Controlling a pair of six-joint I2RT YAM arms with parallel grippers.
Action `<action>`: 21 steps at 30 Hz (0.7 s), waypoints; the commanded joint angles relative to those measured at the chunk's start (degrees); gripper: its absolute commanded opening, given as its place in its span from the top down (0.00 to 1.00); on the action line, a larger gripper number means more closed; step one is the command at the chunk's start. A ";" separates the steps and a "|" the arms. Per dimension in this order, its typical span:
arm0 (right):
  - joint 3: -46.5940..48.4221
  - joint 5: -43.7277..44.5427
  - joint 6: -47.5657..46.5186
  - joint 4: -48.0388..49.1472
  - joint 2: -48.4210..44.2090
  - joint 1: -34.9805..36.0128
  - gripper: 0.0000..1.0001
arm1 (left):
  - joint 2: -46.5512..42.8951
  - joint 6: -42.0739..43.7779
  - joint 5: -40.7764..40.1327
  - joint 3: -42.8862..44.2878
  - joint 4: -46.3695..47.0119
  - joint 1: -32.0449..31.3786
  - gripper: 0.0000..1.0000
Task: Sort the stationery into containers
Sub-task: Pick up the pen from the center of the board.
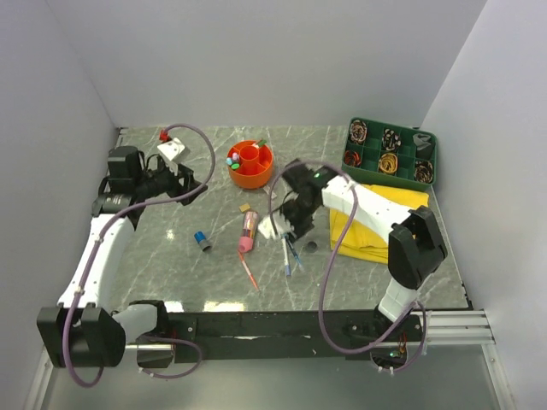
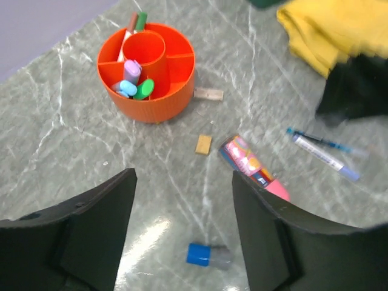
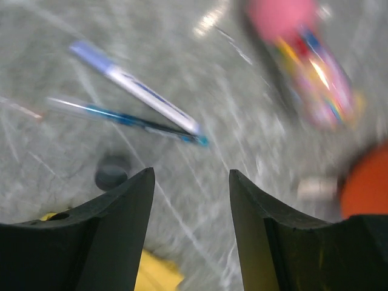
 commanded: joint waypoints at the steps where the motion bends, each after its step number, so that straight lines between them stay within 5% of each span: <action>1: -6.45 4.52 -25.89 -1.10 -2.43 4.81 0.41 | -7.47 -10.16 0.26 -1.83 3.92 4.26 0.27; 7: -12.87 4.96 -39.44 1.46 -2.44 9.04 0.44 | -8.28 2.28 -2.53 8.88 -19.86 7.70 0.23; 10: -15.34 5.05 -38.85 4.80 -2.52 11.41 0.50 | -9.68 1.87 -6.93 11.35 -25.50 7.96 0.23; 21: -15.25 7.33 -32.78 8.58 0.73 17.39 0.59 | -21.63 -3.58 -6.76 3.27 -23.94 8.84 0.21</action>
